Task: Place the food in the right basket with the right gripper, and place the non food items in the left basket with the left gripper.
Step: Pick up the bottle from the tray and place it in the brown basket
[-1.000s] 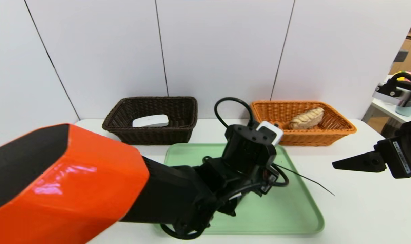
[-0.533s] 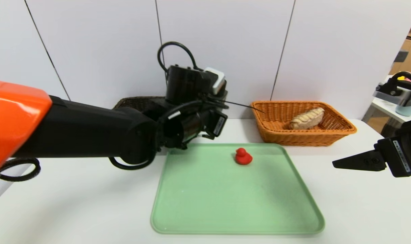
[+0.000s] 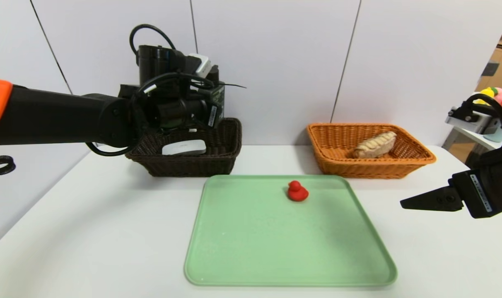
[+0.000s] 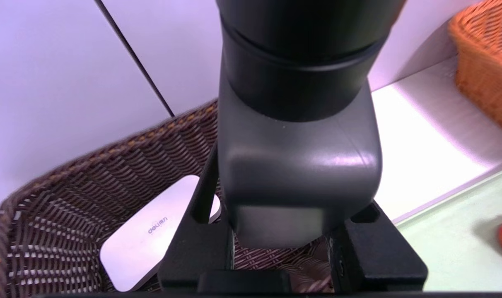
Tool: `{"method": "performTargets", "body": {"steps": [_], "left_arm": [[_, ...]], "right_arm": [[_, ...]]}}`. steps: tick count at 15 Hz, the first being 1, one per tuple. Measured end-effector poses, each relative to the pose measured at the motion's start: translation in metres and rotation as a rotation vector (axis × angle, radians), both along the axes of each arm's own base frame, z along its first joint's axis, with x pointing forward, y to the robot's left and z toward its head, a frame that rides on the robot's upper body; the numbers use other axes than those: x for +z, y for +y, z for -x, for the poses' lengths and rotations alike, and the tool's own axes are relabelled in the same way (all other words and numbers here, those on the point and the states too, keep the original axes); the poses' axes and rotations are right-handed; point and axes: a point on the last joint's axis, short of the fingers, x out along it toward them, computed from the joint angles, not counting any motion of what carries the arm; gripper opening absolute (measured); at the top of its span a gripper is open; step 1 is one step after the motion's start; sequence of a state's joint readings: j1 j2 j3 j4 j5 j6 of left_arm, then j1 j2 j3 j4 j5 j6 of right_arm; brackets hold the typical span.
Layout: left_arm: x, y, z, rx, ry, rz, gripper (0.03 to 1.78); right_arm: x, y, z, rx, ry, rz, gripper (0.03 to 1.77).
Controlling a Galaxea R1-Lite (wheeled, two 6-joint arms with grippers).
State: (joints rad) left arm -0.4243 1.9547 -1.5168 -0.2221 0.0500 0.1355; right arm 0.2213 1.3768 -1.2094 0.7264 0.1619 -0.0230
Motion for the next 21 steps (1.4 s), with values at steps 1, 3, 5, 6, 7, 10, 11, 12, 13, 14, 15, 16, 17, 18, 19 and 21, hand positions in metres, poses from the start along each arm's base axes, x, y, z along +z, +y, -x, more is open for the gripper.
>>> {"method": "performTargets", "body": {"steps": [1, 3, 5, 6, 7, 10, 11, 12, 13, 14, 15, 16, 17, 18, 19, 21], "left_arm": [[-0.007, 0.003, -0.008, 0.010, 0.015, -0.004, 0.60], [-0.023, 0.006, -0.026, 0.036, 0.031, -0.006, 0.60], [-0.039, 0.004, -0.041, 0.045, 0.049, -0.011, 0.60], [-0.048, 0.002, -0.047, 0.047, 0.062, -0.016, 0.60], [-0.055, 0.001, -0.052, 0.048, 0.076, -0.021, 0.60], [-0.070, -0.002, -0.060, 0.051, 0.102, -0.027, 0.60], [-0.074, -0.003, -0.061, 0.051, 0.108, -0.025, 0.60], [-0.076, -0.004, -0.063, 0.051, 0.113, -0.026, 0.60], [-0.077, -0.003, -0.064, 0.052, 0.115, -0.026, 0.71], [-0.078, -0.003, -0.064, 0.053, 0.116, -0.026, 0.84], [-0.080, -0.004, -0.065, 0.053, 0.120, -0.025, 0.94], [-0.081, -0.005, -0.065, 0.053, 0.124, -0.021, 1.03], [-0.081, -0.005, -0.065, 0.053, 0.126, -0.017, 1.11], [-0.080, -0.005, -0.064, 0.054, 0.125, -0.014, 1.19], [-0.078, -0.005, -0.063, 0.054, 0.123, -0.014, 1.25], [-0.066, -0.003, -0.058, 0.052, 0.104, -0.008, 1.35]], "right_arm": [[-0.001, 0.000, 0.000, 0.001, 0.005, -0.001, 1.70], [-0.002, 0.000, -0.001, -0.001, 0.009, 0.003, 1.70], [-0.002, 0.000, -0.001, -0.003, 0.010, 0.004, 1.70], [-0.002, 0.000, -0.001, -0.005, 0.011, 0.005, 1.70], [-0.002, 0.000, -0.001, -0.006, 0.011, 0.005, 1.70], [-0.003, 0.000, -0.001, -0.007, 0.012, 0.005, 1.70], [-0.003, 0.000, -0.002, -0.007, 0.013, 0.005, 1.70], [-0.003, 0.000, -0.001, -0.006, 0.012, 0.005, 1.70], [-0.003, 0.000, -0.001, -0.006, 0.013, 0.004, 1.70], [-0.003, 0.000, -0.001, -0.006, 0.012, 0.004, 1.70], [-0.002, 0.000, -0.001, -0.006, 0.012, 0.004, 1.70], [-0.002, 0.000, -0.001, -0.006, 0.011, 0.004, 1.70], [-0.002, 0.000, -0.001, -0.006, 0.011, 0.004, 1.70], [-0.002, 0.000, -0.001, -0.006, 0.010, 0.004, 1.70], [-0.002, 0.000, 0.000, -0.004, 0.010, 0.003, 1.70], [-0.002, 0.000, 0.000, -0.005, 0.009, 0.003, 1.70]]}}
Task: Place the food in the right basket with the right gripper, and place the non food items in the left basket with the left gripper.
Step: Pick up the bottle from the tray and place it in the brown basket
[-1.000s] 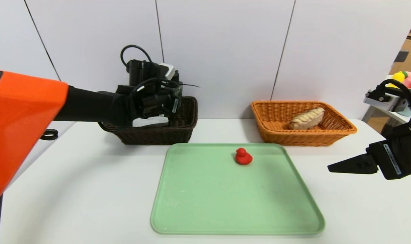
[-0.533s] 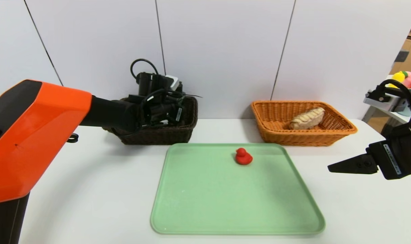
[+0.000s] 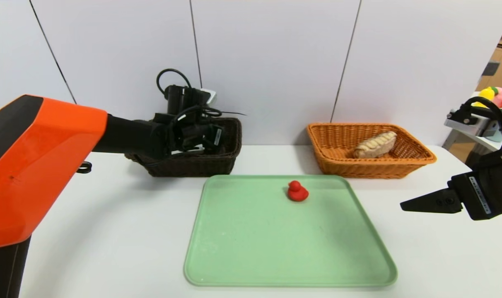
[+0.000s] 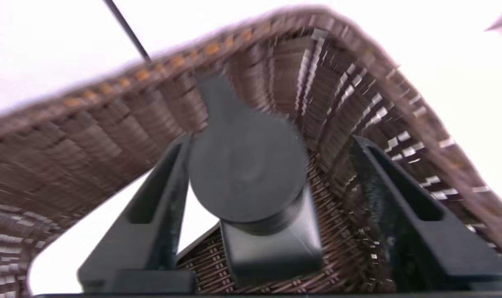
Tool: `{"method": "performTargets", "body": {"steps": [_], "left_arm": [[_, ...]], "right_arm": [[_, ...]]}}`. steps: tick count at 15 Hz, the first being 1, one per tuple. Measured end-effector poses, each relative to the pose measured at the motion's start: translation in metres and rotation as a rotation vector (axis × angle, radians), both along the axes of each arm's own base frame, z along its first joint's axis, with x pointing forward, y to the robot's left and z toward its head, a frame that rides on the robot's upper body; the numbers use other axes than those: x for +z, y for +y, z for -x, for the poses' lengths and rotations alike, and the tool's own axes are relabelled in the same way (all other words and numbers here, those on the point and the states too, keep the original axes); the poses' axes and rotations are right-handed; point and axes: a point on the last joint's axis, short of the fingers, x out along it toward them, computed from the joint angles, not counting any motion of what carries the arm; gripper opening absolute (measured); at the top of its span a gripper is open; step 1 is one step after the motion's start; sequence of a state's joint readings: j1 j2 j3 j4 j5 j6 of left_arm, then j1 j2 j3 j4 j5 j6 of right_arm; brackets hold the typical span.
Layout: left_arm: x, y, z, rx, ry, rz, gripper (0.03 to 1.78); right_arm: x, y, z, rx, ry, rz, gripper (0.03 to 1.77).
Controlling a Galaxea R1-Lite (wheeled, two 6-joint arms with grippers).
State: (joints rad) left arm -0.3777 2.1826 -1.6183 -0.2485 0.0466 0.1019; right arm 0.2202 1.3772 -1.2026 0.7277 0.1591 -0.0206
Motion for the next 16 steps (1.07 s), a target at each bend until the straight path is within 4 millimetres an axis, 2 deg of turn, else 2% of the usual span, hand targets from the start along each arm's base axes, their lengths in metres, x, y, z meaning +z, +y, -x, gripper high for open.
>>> {"method": "performTargets", "body": {"steps": [5, 10, 13, 16], "left_arm": [[0.051, 0.009, 0.023, -0.003, -0.052, 0.006, 1.51], [0.099, 0.020, 0.055, -0.015, -0.133, -0.005, 1.61], [0.101, 0.007, 0.073, -0.057, -0.120, 0.011, 1.64], [0.100, -0.025, 0.099, -0.146, -0.083, 0.068, 1.66]], "right_arm": [[0.002, -0.001, 0.003, 0.003, -0.009, -0.005, 1.70], [0.004, -0.002, 0.008, 0.003, -0.023, -0.008, 1.70], [0.005, -0.002, 0.011, 0.003, -0.029, -0.009, 1.70], [0.006, -0.003, 0.013, 0.000, -0.038, -0.010, 1.70]]}}
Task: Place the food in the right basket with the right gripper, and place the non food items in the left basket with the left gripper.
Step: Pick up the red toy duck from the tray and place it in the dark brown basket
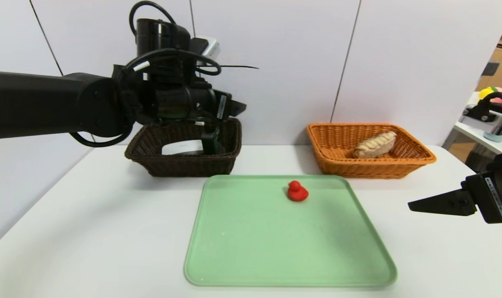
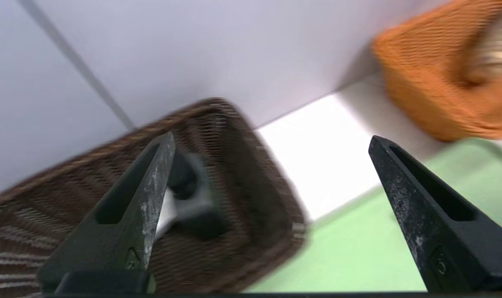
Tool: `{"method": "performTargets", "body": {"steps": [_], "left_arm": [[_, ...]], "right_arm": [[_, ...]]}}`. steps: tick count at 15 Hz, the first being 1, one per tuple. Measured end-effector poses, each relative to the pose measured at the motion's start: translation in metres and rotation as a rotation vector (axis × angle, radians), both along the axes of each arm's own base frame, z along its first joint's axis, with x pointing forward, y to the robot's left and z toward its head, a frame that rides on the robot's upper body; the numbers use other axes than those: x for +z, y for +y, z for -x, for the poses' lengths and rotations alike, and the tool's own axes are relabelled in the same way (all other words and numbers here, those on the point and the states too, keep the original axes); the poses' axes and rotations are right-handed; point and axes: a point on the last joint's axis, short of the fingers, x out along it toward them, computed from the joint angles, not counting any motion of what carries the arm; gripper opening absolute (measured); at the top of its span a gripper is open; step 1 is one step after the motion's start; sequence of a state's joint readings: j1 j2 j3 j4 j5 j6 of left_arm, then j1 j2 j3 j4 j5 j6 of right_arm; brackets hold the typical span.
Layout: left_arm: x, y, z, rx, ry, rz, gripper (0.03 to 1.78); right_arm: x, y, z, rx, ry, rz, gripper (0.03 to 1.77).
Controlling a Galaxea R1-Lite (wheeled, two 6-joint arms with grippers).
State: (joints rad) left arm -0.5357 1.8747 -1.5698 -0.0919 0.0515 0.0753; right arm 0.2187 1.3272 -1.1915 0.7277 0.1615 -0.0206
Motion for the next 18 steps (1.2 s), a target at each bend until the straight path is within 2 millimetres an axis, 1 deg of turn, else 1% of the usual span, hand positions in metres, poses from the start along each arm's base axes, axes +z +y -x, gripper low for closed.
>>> {"method": "performTargets", "body": {"steps": [2, 4, 5, 7, 9, 12, 15, 18], "left_arm": [[-0.005, -0.025, 0.021, -0.078, 0.033, 0.017, 1.67], [-0.020, -0.048, 0.043, -0.157, 0.085, 0.001, 1.67], [-0.029, -0.058, 0.053, -0.192, 0.108, -0.014, 1.67], [-0.041, -0.072, 0.066, -0.242, 0.140, -0.038, 1.68], [-0.051, -0.083, 0.070, -0.270, 0.140, -0.043, 1.69], [-0.067, -0.098, 0.066, -0.291, 0.133, -0.043, 1.69], [-0.094, -0.115, 0.068, -0.295, 0.166, -0.079, 1.69], [-0.113, -0.130, 0.063, -0.295, 0.135, -0.069, 1.69]], "right_arm": [[0.000, 0.000, 0.001, -0.002, -0.002, -0.001, 1.70], [0.001, 0.000, 0.001, -0.003, -0.002, -0.002, 1.70], [0.001, -0.001, 0.001, -0.004, -0.003, -0.003, 1.70], [0.000, -0.001, 0.001, -0.005, 0.001, -0.002, 1.70], [-0.002, -0.001, 0.001, -0.007, 0.006, -0.001, 1.70], [-0.002, -0.003, 0.000, -0.018, 0.008, -0.001, 1.70], [-0.004, -0.006, 0.000, -0.036, 0.013, 0.001, 1.70], [-0.006, -0.008, -0.001, -0.048, 0.022, 0.005, 1.70]]}}
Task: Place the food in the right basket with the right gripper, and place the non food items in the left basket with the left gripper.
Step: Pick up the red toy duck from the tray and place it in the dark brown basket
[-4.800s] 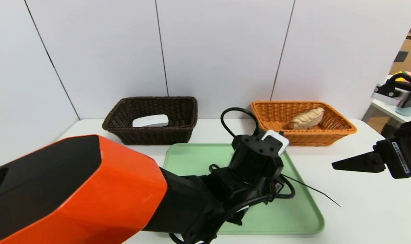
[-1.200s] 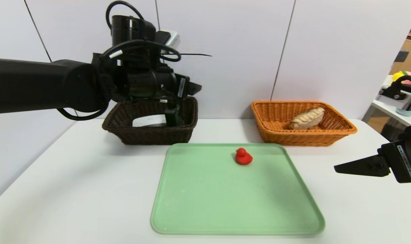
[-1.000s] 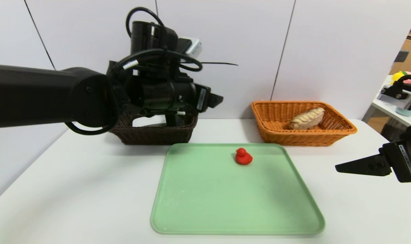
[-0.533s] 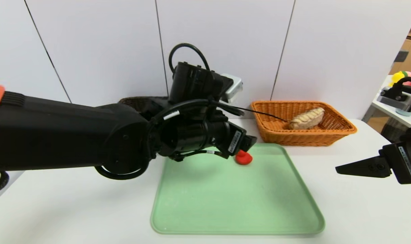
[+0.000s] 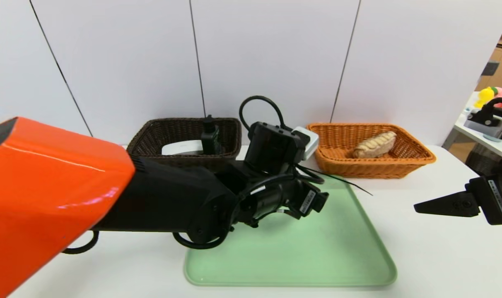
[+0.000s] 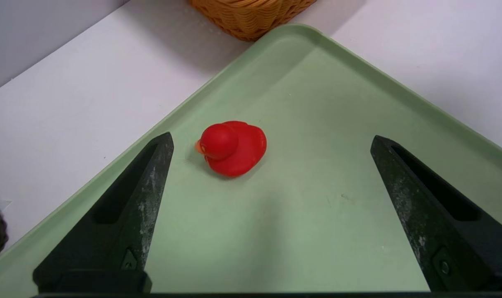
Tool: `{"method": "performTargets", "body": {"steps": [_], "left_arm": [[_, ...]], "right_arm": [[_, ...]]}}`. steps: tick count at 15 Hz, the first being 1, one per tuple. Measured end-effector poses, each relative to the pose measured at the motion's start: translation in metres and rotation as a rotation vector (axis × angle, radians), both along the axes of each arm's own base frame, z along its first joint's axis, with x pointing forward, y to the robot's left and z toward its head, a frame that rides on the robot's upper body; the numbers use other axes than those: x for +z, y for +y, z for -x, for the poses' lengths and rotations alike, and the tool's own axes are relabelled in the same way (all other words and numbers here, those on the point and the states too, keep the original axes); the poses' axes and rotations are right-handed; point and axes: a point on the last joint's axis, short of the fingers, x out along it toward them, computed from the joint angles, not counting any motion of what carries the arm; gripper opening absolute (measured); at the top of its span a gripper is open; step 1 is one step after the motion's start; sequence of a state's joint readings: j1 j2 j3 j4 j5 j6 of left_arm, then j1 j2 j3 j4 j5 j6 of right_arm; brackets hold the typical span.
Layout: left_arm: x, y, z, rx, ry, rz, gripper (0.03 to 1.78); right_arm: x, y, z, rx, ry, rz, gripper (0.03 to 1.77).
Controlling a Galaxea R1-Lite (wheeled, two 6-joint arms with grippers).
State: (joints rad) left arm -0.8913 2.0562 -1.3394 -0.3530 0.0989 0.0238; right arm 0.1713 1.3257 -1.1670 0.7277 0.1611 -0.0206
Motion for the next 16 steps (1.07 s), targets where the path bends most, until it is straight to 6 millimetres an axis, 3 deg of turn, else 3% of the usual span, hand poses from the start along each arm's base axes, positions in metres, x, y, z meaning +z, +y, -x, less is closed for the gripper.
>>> {"method": "performTargets", "body": {"steps": [7, 16], "left_arm": [[-0.034, -0.005, -0.019, 0.041, 0.028, -0.038, 1.69], [-0.055, -0.009, -0.037, 0.074, -0.004, 0.021, 1.69]], "right_arm": [[-0.001, -0.001, -0.001, -0.005, 0.004, 0.005, 1.70], [-0.004, -0.001, -0.001, -0.005, 0.016, 0.007, 1.70]]}}
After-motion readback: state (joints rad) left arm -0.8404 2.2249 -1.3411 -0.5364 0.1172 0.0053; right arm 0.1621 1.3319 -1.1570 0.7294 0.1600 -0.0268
